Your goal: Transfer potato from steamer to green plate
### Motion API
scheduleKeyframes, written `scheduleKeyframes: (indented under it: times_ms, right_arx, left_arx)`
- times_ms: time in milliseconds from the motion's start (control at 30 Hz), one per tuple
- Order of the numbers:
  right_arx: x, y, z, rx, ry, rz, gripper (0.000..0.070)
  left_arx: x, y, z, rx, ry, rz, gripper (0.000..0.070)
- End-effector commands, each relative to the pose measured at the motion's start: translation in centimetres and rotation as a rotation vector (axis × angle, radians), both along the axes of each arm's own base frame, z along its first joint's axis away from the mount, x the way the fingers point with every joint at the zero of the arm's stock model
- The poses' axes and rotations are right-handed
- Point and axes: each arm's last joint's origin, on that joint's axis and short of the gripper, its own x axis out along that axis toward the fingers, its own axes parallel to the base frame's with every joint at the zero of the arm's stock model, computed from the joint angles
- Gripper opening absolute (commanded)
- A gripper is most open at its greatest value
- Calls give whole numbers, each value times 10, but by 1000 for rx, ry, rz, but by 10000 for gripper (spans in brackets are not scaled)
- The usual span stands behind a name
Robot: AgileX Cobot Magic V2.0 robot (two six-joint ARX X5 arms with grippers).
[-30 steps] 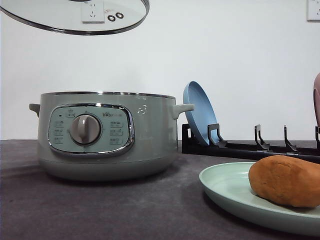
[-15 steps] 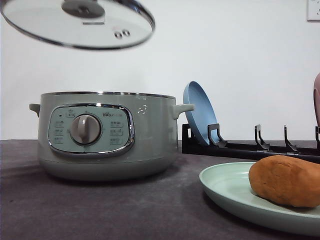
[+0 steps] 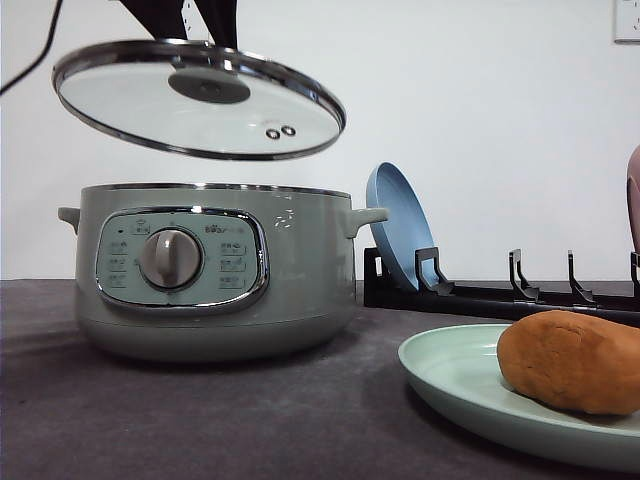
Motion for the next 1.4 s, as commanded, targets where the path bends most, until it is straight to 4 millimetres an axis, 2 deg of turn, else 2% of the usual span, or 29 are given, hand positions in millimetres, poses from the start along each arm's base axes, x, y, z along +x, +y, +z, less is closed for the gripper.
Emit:
scheduleKeyframes:
  times_ms: [0, 267, 700, 1000, 1367]
  right_arx:
    - [-1, 0, 4, 11, -15, 0, 643]
    - [-1, 0, 4, 10, -15, -1, 643]
    - [-1, 0, 4, 9, -16, 0, 643]
    - [-1, 0, 4, 9, -15, 0, 643]
    - [-1, 0, 4, 9, -15, 0, 643]
  left_arx:
    - [4, -4, 6, -19, -49, -24, 0]
    - [16, -13, -10, 2, -12, -30, 0]
    - [23, -17, -17, 6, -14, -38, 0]
    - [35, -24, -34, 32, 14, -38, 0]
    - [38, -24, -37, 62, 6, -46, 0]
